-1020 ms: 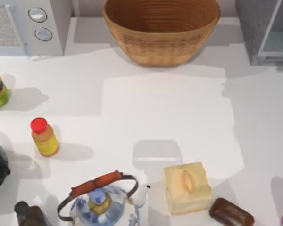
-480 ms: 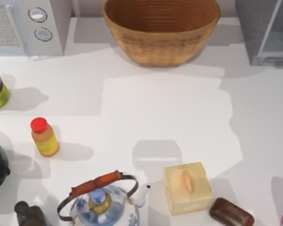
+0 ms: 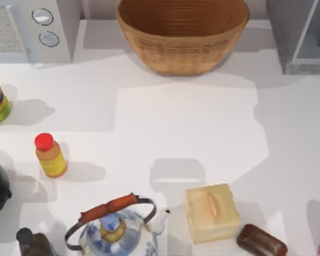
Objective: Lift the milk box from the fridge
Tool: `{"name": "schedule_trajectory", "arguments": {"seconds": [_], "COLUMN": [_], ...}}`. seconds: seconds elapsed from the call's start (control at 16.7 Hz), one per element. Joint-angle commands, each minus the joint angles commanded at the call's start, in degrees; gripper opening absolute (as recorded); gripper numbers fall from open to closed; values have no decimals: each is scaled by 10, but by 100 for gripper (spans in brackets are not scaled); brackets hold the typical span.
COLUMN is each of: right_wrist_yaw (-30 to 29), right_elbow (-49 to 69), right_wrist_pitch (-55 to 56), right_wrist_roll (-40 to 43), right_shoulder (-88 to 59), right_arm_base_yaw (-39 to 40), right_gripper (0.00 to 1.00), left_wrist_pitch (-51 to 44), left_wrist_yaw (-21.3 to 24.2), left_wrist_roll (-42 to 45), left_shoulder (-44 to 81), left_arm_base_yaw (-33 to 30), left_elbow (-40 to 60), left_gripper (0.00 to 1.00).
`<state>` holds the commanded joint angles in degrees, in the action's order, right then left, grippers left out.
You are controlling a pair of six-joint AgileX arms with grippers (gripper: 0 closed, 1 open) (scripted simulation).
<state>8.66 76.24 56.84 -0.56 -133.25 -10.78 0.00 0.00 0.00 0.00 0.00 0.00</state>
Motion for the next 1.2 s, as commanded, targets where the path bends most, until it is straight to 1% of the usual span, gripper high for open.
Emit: {"name": "schedule_trajectory", "arguments": {"seconds": [0.24, 1.02, 1.08, 1.2], "right_wrist_yaw": [0, 0, 0, 0], "right_elbow": [1, 1, 1, 1], "right_wrist_pitch": [0, 0, 0, 0], "right_wrist_roll": [0, 0, 0, 0], "right_shoulder": [0, 0, 0, 0], "right_arm_base_yaw": [0, 0, 0, 0], "right_gripper": [100, 2, 0, 0], "left_wrist_pitch": [0, 0, 0, 0], "left_wrist_yaw": [0, 0, 0, 0], "left_wrist_roll": [0, 0, 0, 0], "left_shoulder": [0, 0, 0, 0], "left_arm_base_yaw": [0, 0, 0, 0], "left_elbow": [0, 0, 0, 0], "left_gripper": [100, 100, 100, 100]}}
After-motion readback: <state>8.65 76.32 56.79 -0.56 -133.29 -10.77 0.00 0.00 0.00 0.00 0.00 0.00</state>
